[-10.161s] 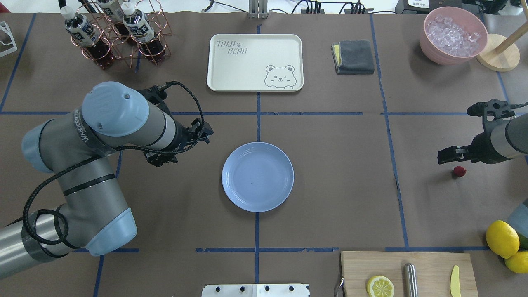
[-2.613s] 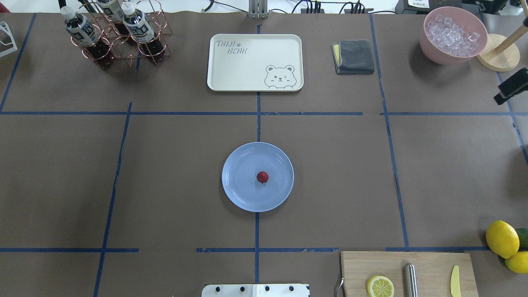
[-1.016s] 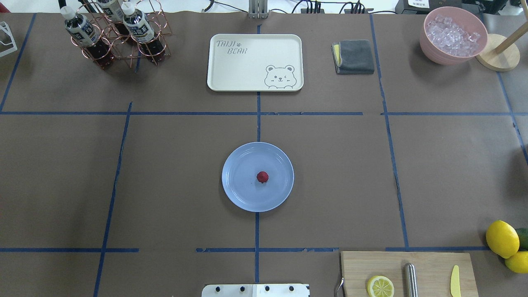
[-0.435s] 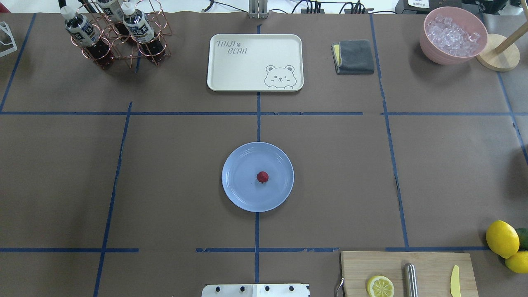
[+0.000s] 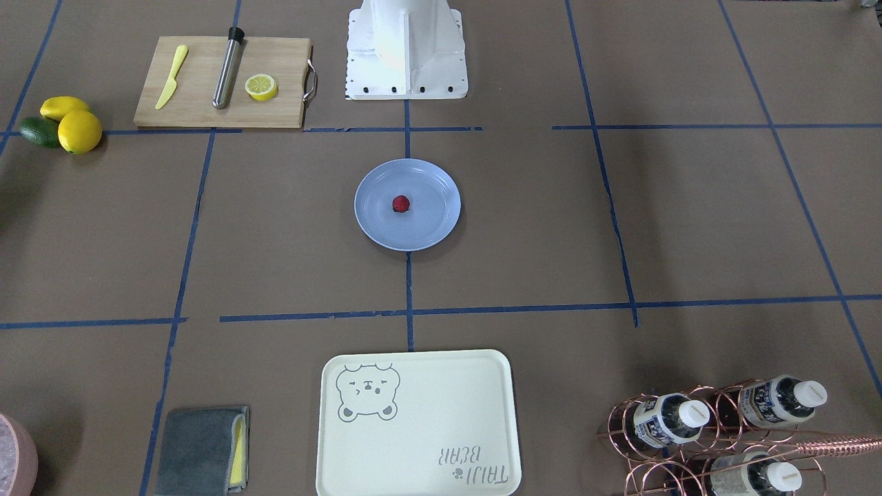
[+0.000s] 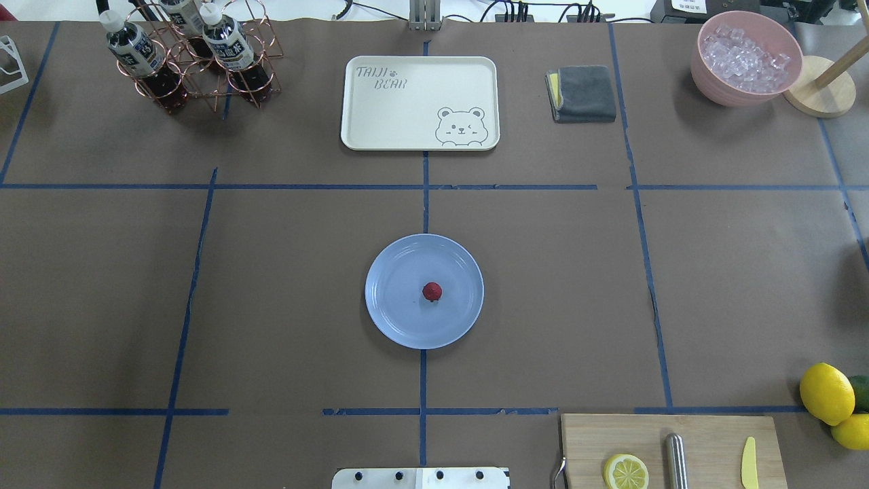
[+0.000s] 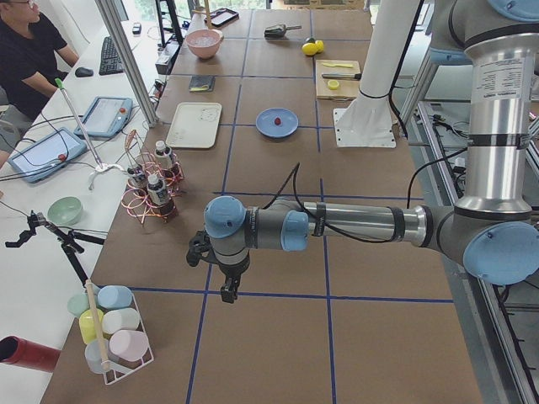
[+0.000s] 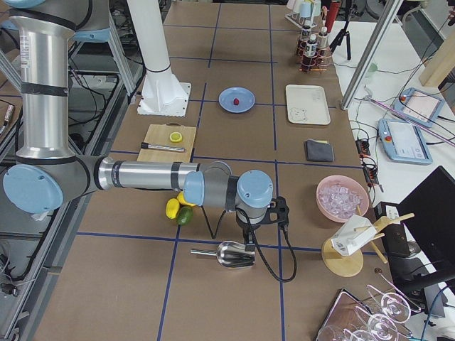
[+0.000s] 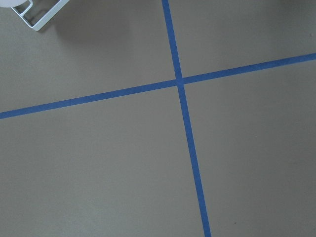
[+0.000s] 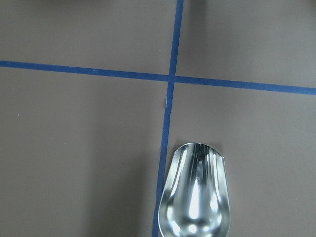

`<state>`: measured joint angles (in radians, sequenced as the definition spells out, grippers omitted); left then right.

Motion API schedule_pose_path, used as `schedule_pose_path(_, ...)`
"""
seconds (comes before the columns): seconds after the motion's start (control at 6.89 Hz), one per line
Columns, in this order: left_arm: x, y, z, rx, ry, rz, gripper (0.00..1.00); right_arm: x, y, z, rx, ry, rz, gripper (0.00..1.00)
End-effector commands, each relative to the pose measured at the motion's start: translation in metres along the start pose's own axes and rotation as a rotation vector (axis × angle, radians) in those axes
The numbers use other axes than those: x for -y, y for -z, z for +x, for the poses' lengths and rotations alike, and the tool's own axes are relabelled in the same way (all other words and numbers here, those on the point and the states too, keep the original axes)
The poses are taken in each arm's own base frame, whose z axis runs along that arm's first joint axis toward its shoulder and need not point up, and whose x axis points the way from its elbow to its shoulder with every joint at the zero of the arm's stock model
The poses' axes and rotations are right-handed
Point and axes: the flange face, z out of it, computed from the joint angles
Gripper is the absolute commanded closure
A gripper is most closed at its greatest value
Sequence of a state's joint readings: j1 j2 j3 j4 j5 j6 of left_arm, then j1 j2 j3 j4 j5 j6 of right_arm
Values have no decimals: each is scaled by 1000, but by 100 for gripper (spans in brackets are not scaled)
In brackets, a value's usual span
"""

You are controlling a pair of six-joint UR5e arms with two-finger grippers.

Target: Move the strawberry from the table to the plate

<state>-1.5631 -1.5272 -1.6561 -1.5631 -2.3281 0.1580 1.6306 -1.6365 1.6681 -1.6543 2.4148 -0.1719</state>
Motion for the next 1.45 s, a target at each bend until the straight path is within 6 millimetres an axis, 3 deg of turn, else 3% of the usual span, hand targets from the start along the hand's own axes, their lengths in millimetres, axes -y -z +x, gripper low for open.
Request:
schedule_pose_path(0.0, 0, 0, 0, 0, -1, 1, 0, 2, 2, -2, 1, 4, 4, 0)
schedule_pose_path(1.31, 10, 7, 5, 2, -14, 14, 0, 8, 9, -8, 0, -8, 18, 0)
